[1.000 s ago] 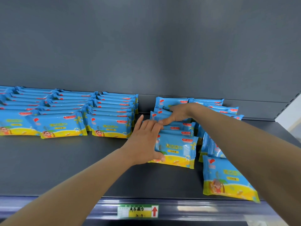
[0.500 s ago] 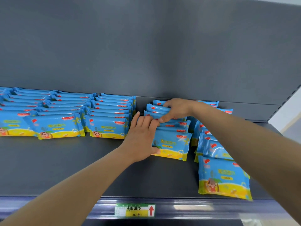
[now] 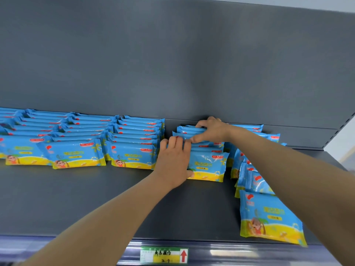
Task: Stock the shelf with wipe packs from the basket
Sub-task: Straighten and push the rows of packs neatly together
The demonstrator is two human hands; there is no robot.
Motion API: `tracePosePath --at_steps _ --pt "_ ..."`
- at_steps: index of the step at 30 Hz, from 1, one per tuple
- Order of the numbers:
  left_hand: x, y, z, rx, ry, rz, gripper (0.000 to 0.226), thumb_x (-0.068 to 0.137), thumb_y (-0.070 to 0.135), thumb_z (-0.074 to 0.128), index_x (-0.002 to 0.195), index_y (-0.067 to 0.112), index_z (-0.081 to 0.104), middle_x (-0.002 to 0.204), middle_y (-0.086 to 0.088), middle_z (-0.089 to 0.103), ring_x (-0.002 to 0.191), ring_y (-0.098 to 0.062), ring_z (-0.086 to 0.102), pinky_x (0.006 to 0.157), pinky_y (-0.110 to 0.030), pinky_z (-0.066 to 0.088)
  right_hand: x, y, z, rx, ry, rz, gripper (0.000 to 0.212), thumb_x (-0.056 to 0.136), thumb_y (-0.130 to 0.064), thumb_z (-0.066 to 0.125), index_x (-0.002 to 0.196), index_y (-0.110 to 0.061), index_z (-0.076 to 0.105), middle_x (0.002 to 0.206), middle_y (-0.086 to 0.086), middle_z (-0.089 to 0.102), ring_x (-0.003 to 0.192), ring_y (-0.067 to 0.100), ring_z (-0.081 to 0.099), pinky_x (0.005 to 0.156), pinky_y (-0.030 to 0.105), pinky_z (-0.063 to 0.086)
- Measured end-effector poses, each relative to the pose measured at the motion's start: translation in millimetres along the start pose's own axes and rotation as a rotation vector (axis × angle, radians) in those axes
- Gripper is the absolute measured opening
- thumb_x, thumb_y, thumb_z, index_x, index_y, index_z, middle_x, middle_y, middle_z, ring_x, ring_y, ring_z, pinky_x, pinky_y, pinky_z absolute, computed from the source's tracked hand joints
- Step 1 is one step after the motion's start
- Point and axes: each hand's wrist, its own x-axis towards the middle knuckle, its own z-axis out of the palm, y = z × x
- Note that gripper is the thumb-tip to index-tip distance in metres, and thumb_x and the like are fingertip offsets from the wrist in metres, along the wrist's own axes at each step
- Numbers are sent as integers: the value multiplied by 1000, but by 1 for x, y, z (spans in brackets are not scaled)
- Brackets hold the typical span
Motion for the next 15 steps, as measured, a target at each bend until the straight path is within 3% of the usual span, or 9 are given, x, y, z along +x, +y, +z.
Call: tracePosePath --at_steps 3,7,10,13,15 --pt "-2 -3 -2 27 7 -22 81 73 55 63 131 10 31 125 -9 42 113 -28 36 99 -42 27 0 -8 -2 78 -19 -51 44 71 -61 65 103 -33 53 116 -1 39 100 19 51 82 32 47" --pt "-3 -14 -3 80 25 -46 73 75 51 61 127 9 32 120 -9 44 111 -28 37 101 -43 26 8 -24 2 82 29 -110 51 75 -53 68 113 -23 53 119 3 42 101 20 52 87 33 47" --pt "-4 -19 -1 107 20 -64 77 77 54 58 132 9 30 130 -12 39 120 -31 35 108 -46 21 9 -31 1 184 79 -157 59 77 -39 71 128 -19 50 127 5 49 115 19 50 97 30 42" --pt "-1 -20 3 106 -10 -62 84 75 60 55 136 8 26 145 -16 24 133 -35 24 113 -50 10 2 -22 -6 323 336 -89 34 83 -20 65 116 -14 61 120 5 61 112 20 56 91 22 41" --pt "3 -21 6 76 -42 -58 92 73 66 54 138 9 21 150 -16 16 138 -35 17 114 -50 2 -2 -9 -10 273 462 68 28 84 -8 52 110 -8 62 117 12 62 109 28 57 88 26 43"
